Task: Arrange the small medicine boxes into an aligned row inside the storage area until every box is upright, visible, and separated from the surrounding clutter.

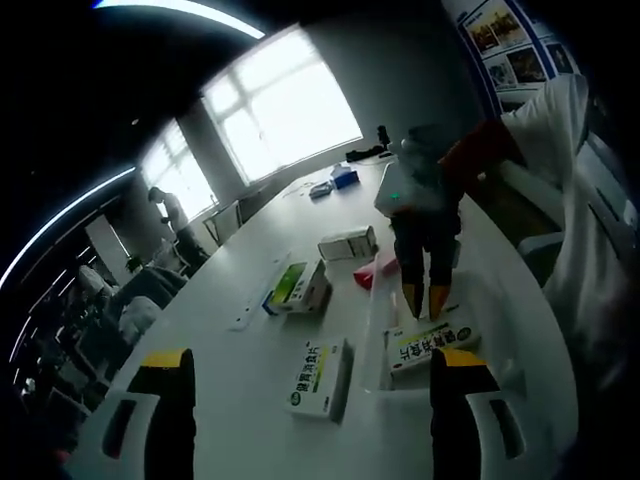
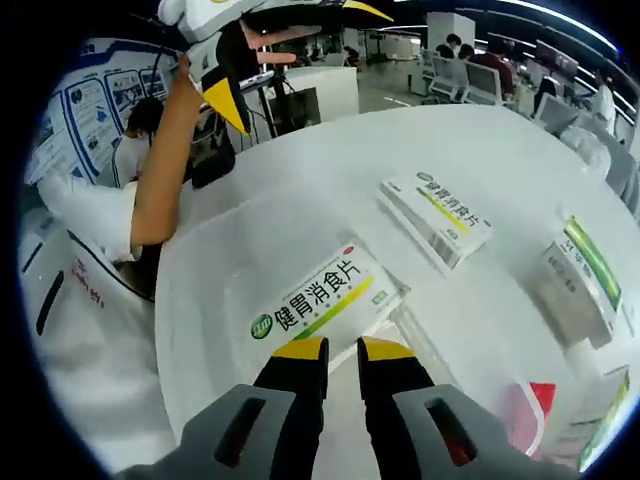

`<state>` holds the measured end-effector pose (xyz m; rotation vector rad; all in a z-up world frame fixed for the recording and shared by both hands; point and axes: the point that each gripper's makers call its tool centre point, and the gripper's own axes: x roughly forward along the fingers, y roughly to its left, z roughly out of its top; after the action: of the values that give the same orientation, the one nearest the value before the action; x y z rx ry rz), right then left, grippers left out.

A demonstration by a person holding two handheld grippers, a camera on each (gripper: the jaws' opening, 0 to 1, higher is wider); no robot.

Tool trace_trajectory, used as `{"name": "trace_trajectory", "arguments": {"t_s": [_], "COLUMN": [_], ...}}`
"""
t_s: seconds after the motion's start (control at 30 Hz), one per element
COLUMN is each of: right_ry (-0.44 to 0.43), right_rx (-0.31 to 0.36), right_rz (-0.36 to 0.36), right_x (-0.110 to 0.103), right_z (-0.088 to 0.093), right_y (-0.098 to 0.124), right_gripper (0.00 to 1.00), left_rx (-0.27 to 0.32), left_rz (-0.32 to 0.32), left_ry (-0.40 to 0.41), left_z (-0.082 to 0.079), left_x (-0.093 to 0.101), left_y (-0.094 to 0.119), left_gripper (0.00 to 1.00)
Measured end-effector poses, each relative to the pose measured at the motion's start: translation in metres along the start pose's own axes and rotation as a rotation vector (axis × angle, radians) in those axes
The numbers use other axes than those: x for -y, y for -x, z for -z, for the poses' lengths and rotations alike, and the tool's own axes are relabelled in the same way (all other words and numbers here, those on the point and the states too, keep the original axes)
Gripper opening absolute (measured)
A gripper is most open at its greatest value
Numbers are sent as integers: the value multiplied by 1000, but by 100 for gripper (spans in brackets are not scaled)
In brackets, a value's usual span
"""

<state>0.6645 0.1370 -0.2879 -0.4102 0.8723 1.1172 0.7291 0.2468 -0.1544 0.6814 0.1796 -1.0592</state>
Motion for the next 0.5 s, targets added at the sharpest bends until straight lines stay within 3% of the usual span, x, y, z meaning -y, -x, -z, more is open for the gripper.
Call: {"name": "trace_trajectory", "arguments": {"t_s": [0.23, 0.5], "right_ry": [-89, -70], "right_rx": [8, 22], "right_rz": [-49, -64], "right_x": [-10, -16], "right_z": [-1, -11], "right_y": [-3, -11], "right_gripper": [10, 10], "left_rx": [0, 4], "left_rz": [4, 14], "left_ry": [-6, -9], "left_z": [-1, -2], "left_x": [0, 3], "left_y": [-1, -2], "left_gripper": [97, 95]}}
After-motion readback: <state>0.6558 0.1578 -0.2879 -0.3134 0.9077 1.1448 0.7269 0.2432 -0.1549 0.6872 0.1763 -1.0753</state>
